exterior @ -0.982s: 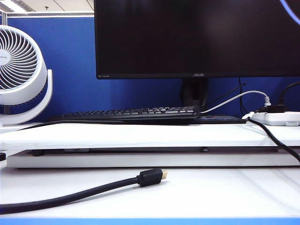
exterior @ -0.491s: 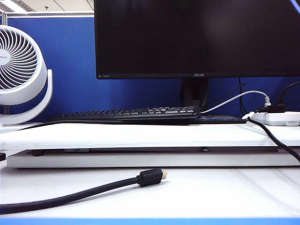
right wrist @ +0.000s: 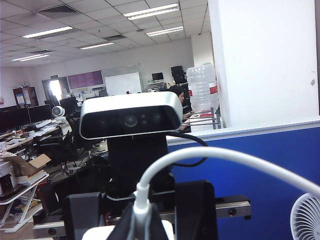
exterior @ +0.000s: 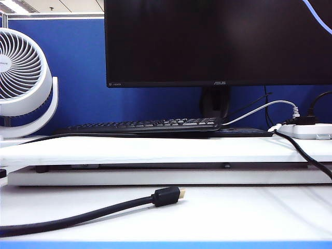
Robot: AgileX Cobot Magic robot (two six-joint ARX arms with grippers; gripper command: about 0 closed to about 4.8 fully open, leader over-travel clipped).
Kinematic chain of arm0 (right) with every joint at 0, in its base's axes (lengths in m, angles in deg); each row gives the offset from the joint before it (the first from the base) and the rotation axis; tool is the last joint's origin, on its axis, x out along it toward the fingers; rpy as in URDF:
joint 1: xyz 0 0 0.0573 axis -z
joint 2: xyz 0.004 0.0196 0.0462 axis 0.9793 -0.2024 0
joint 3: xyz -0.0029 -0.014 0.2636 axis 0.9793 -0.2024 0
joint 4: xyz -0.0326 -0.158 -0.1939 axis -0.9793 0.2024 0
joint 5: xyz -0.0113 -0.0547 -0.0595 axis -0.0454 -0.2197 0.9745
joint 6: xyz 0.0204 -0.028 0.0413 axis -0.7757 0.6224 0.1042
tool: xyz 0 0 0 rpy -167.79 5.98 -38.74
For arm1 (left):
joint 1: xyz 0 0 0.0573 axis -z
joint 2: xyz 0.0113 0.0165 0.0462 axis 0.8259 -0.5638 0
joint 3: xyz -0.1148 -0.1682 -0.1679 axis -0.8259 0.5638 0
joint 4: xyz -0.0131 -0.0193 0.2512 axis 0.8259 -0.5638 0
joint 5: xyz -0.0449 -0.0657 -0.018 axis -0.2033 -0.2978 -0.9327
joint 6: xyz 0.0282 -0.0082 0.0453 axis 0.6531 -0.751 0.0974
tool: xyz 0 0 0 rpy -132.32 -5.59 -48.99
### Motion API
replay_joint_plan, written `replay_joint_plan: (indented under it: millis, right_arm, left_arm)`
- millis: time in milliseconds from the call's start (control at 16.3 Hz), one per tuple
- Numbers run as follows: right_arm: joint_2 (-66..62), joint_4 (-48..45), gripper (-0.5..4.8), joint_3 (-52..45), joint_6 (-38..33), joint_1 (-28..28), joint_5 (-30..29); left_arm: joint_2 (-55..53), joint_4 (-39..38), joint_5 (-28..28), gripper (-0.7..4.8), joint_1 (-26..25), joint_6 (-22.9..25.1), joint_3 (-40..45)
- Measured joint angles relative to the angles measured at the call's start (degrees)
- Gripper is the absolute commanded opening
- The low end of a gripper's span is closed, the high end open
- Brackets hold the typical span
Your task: Pick up the Type-C charging cable and the charging base, insert one end of the Type-C charger into the corresponding slot on the base, and finally place the plugged-in charger back on the table.
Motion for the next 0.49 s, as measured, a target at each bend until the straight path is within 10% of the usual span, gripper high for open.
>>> replay_joint_plan:
  millis: [491]
  right_arm:
    - [0.9, 5.0, -0.01, 0.1, 9.6, 0.0, -1.3]
  left_arm:
    - [-0.1, 0.1, 0.0, -0.06, 0.0, 0.0, 0.1]
